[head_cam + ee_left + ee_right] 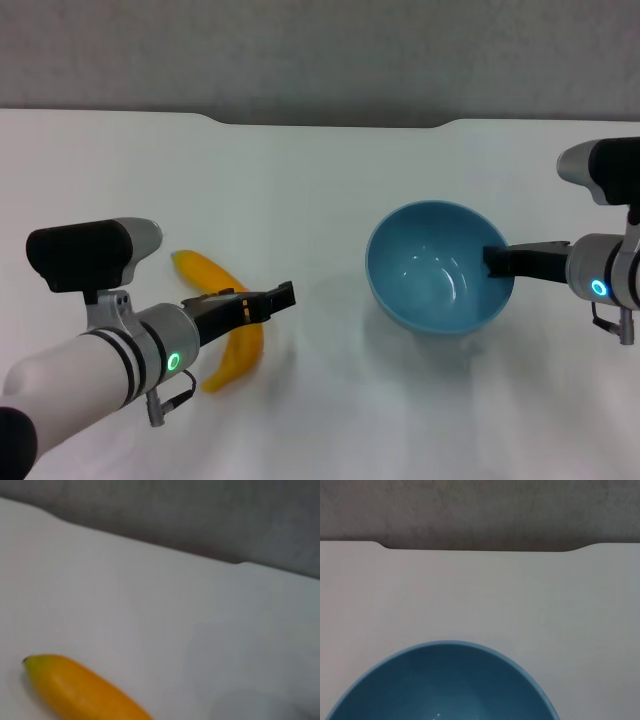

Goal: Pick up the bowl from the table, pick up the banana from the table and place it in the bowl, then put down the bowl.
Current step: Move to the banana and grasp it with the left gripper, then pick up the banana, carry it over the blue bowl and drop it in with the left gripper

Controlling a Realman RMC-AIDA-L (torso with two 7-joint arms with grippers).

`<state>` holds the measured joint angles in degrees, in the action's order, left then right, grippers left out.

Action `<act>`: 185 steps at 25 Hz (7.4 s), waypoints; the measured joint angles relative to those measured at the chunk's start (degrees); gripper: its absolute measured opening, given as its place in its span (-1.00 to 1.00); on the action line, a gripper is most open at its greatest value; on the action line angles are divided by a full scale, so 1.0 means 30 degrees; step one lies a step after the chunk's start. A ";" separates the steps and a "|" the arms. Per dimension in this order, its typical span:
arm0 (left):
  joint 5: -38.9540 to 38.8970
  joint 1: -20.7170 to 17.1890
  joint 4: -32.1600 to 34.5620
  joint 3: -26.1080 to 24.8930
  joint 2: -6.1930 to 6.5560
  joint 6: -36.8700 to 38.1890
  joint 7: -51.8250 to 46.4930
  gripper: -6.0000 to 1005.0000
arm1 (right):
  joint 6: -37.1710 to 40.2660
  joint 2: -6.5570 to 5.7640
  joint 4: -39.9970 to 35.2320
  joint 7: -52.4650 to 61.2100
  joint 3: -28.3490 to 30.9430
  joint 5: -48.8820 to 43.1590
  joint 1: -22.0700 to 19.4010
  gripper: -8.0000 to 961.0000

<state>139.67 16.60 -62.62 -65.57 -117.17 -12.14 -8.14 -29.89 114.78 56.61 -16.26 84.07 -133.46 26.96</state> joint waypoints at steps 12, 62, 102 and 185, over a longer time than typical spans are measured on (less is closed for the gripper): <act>0.0235 0.0547 0.1179 0.0024 -0.0051 0.0026 0.0177 0.75 | 0.0007 0.0031 0.0291 -0.0020 -0.0072 -0.0017 -0.0054 -0.91; 0.8273 0.2938 -0.1094 -0.0013 -0.0068 -0.8616 -0.7904 0.69 | -0.0051 0.0001 0.0249 -0.0029 0.0067 -0.0006 -0.0245 -0.91; 0.8259 0.4205 0.1778 0.1309 -0.0037 -0.6502 -0.8829 0.26 | -0.0115 0.0031 0.0889 -0.0029 -0.0047 -0.0045 -0.0371 -0.92; 0.7733 -0.1447 -0.5580 0.2008 0.0124 0.1016 -0.3811 0.56 | -0.0361 0.0087 -0.0856 -0.0234 -0.2995 0.2774 0.3966 -0.91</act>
<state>162.86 12.26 -79.36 -59.54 -116.80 -9.09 -19.58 -30.97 115.04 54.04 -16.97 75.09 -125.13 38.86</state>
